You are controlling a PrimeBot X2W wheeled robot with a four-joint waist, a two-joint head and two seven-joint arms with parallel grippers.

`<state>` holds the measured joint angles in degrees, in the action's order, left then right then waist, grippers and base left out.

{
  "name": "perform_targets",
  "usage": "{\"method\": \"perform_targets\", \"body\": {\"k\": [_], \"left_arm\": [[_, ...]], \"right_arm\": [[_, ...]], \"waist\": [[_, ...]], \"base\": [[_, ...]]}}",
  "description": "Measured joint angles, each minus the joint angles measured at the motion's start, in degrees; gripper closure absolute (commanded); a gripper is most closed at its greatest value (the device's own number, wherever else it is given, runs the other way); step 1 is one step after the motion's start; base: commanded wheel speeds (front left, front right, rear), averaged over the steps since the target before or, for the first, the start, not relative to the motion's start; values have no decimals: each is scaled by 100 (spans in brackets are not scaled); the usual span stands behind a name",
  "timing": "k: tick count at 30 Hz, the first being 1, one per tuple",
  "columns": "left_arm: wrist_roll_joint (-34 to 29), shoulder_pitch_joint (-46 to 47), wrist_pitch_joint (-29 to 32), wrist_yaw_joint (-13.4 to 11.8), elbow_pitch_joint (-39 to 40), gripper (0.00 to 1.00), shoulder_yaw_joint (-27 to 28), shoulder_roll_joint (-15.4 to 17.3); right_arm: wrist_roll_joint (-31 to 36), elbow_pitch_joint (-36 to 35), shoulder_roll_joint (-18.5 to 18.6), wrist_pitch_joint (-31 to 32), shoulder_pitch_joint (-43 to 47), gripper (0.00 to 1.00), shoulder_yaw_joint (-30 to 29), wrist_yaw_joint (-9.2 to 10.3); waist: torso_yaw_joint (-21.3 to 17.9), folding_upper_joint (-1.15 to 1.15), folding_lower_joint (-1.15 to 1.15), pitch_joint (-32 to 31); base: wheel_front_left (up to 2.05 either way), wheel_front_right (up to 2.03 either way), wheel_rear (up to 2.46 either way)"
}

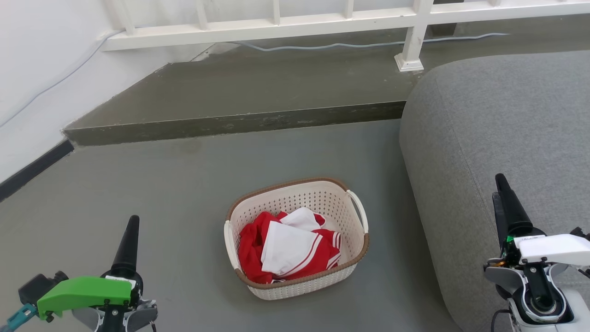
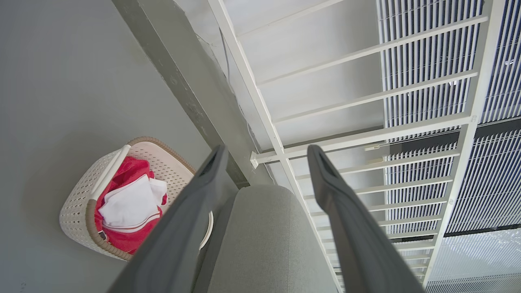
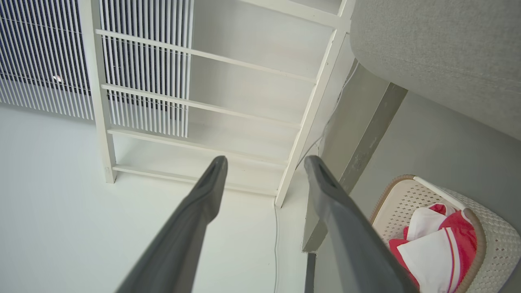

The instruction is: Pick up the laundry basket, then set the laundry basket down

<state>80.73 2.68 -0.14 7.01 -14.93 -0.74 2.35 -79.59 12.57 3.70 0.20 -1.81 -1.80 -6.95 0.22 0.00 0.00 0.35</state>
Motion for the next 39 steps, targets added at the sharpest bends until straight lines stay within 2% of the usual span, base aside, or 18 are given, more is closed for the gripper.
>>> {"method": "perform_targets", "body": {"k": [11, 23, 39], "left_arm": [[-882, 73, -194, 0, 97, 0, -79, 87], [-2236, 91, -420, -78, 252, 0, -203, 212], [-3574, 94, -704, -208, 396, 0, -449, 190]], "right_arm": [[844, -59, 178, -205, -3, 0, 186, -1], [2024, -270, 269, -430, -119, 0, 300, 10], [3493, -405, 326, -725, -122, 0, 573, 224]], "waist": [[17, 0, 0, 9], [33, 0, 0, 20], [47, 0, 0, 25]], "base": [[0, 0, 0], [0, 0, 0], [0, 0, 0]]}}
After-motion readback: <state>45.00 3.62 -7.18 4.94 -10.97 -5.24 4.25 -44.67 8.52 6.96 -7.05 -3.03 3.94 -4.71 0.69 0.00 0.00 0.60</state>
